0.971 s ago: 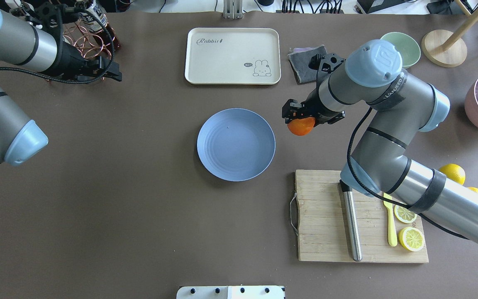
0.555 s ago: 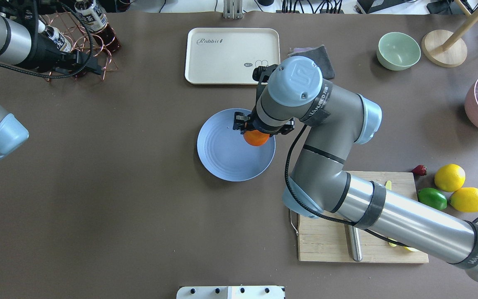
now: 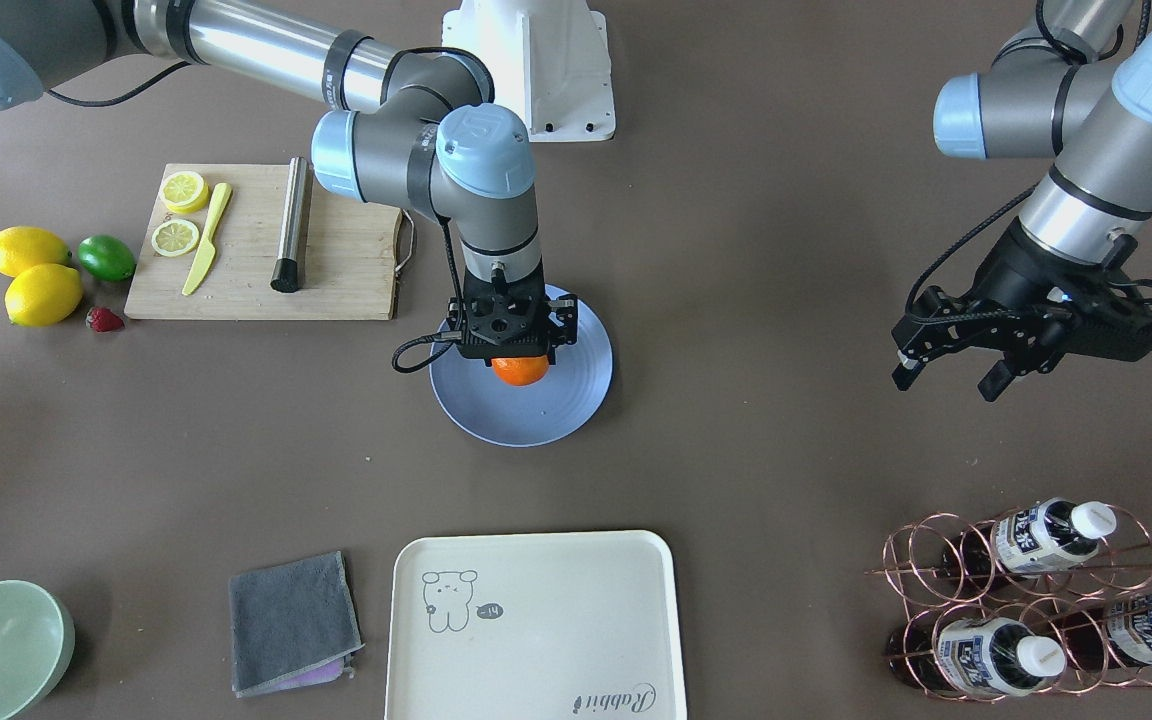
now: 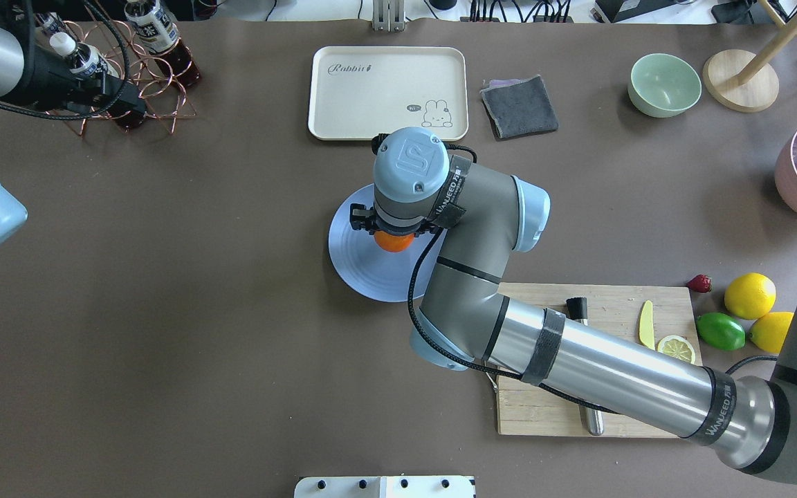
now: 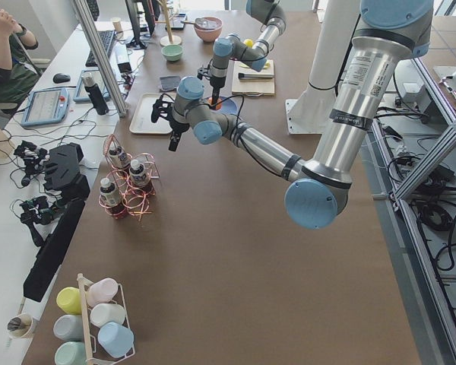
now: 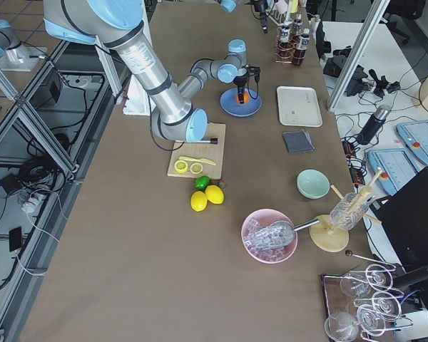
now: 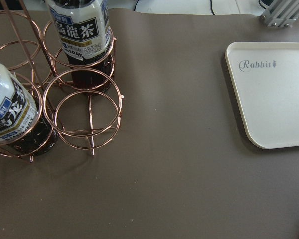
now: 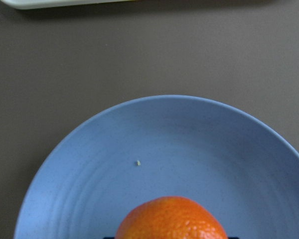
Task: Pick orange to plate
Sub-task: 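Carry the orange with the right gripper onto the blue plate and release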
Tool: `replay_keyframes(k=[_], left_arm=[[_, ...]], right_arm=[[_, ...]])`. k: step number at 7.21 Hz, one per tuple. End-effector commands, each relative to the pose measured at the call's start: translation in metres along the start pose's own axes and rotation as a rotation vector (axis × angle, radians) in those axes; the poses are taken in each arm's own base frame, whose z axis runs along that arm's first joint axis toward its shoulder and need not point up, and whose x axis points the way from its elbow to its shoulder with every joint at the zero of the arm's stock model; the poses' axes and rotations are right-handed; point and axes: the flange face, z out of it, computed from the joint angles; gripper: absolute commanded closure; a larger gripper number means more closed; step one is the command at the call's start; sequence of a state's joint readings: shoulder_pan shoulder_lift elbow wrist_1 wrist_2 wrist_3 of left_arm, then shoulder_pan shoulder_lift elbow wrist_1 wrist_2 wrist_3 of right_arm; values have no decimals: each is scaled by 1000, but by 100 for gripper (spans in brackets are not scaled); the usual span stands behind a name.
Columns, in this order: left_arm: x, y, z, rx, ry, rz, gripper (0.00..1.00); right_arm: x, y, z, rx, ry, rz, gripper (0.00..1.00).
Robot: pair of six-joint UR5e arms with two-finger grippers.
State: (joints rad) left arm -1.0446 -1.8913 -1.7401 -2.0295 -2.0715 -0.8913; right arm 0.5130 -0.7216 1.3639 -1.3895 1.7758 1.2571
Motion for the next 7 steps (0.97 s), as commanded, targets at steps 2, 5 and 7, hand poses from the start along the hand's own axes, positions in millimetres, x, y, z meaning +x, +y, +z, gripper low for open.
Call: replay_keyframes(k=[2,5,7], left_arm=[[-5,-3,-3,6,-3,-8,2],[-8,-2,-2,4,-7,-9,2],[-15,4,-3,-2,-10,-13,2]], right_arm=[[-4,15,14,-14,6,-12,91],[-3,0,1,1,-6,8,0],[7,-48,-62,-20,-40,52,0]])
